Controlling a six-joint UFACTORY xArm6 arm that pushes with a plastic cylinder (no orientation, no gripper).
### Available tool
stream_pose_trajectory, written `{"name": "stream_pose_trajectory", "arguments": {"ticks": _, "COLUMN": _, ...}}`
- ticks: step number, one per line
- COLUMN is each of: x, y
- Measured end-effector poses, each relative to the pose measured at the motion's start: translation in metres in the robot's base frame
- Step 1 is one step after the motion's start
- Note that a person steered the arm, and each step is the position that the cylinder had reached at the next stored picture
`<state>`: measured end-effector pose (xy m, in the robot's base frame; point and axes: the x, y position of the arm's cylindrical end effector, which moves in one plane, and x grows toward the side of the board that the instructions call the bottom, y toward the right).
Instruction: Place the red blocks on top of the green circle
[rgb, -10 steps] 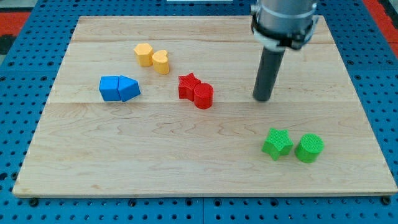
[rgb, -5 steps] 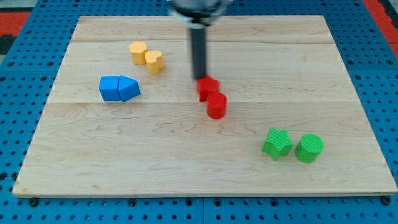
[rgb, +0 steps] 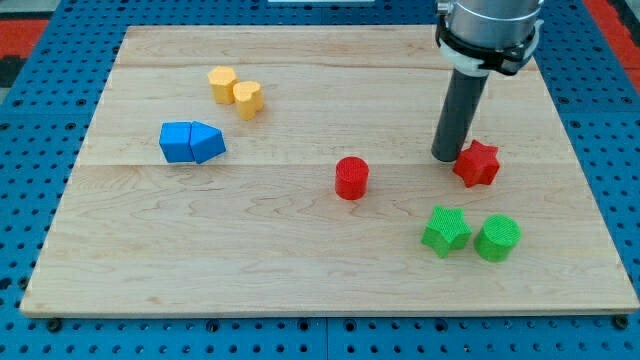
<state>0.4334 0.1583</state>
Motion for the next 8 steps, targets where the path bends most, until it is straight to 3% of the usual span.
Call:
{"name": "stream_pose_trajectory", "arguments": {"ticks": 3, "x": -0.005, "y": 0.098}}
{"name": "stream_pose_trajectory", "arguments": {"ticks": 4, "x": 0.047, "y": 0.067}}
{"name": "stream_pose_trajectory", "arguments": {"ticks": 5, "x": 0.033, "y": 0.041}}
{"name": "stream_pose_trajectory", "arguments": {"ticks": 6, "x": -0.027, "y": 0.039}}
{"name": "stream_pose_trajectory", "arguments": {"ticks": 7, "x": -0.063, "y": -0.007}}
{"name": "stream_pose_trajectory", "arguments": {"ticks": 8, "x": -0.071, "y": -0.089}}
